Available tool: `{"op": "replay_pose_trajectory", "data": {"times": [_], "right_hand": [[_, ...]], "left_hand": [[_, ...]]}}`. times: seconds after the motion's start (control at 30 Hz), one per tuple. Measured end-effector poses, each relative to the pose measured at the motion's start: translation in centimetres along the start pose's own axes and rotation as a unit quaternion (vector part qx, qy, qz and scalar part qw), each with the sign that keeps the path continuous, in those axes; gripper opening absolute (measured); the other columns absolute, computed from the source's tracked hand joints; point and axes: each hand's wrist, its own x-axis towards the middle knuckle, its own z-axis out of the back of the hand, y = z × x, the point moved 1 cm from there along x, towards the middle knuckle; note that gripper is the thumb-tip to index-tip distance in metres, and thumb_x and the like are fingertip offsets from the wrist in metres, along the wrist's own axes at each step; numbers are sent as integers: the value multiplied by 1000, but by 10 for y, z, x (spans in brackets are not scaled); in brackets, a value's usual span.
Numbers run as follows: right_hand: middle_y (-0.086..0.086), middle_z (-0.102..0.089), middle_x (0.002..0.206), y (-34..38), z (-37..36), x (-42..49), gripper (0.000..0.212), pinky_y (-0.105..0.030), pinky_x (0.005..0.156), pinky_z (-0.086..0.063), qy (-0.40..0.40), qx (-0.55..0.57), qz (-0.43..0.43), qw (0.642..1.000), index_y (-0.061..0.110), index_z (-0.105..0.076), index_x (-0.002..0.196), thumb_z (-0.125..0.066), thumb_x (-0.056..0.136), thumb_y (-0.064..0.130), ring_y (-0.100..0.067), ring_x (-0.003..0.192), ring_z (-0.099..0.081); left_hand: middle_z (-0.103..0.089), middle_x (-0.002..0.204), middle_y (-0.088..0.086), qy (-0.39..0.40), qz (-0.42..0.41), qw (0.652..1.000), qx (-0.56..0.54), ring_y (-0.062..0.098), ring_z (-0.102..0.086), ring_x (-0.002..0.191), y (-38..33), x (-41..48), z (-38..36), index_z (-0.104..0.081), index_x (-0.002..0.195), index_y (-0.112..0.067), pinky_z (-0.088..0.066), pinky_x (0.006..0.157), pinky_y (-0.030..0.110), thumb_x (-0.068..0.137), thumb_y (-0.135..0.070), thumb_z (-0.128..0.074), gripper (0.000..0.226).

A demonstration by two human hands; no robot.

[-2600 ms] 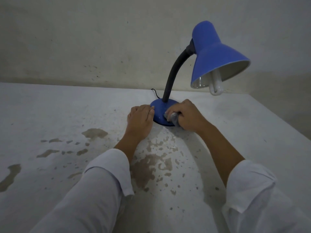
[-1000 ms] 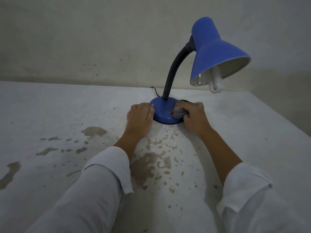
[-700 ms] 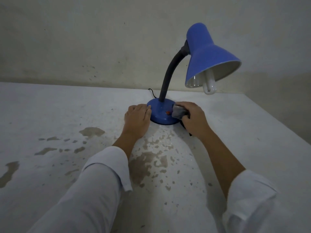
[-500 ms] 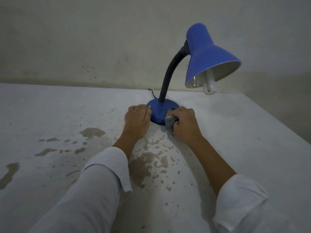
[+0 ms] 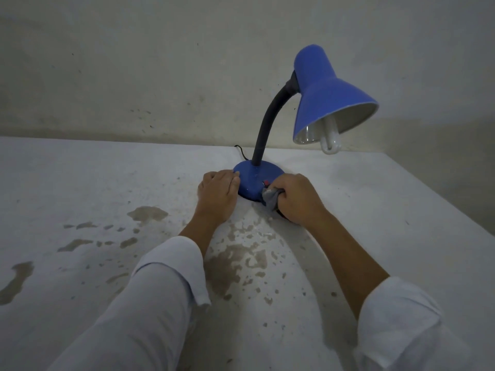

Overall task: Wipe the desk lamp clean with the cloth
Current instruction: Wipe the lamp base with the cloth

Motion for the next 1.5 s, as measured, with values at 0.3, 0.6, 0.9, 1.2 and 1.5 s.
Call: {"op": "replay_pose_trajectory", "data": {"times": [0.3,0.6,0.9,1.2,1.5], "right_hand": [[-5,-64,119,6,-14,-12,43,-10,85,-29,31,30,25,999,14,-68,109,-35,82,17,-28,107,-54],[-9,-53,97,35,13,-32,22,3,63,-37,-58,218,-38,974,12,-53,88,-52,75,-6,-6,76,-46],[-1,-62,100,59,7,-33,26,-13,77,-47,-13,333,-46,942,12,-61,109,-50,87,2,-14,93,-59],[-12,-58,120,-6,4,-14,31,-20,87,-39,-71,187,-103,974,9,-60,115,-53,86,3,-20,107,-55],[-6,-40,143,-37,-22,6,53,-42,98,-39,38,36,-75,996,17,-44,134,-42,83,33,-29,123,-43]], "left_hand": [[-67,107,10,-31,-46,997,-60,27,-57,102,-1,-3,6,-63,104,-8,-39,99,37,95,-32,-26,45],[-61,93,4,-28,-39,964,-262,17,-55,87,-30,-45,31,-59,97,-11,-41,75,14,95,-33,-37,31],[-58,96,0,48,55,898,-433,13,-59,92,-49,-49,39,-45,108,-15,-49,79,18,94,-36,-44,25],[-54,103,-3,-26,75,959,-273,11,-53,92,-31,-10,52,-46,119,-8,-40,68,10,82,-23,-68,46],[-56,114,9,55,-204,977,-42,19,-49,107,-43,36,23,-60,119,-16,-32,90,18,83,-23,-63,37]]}}
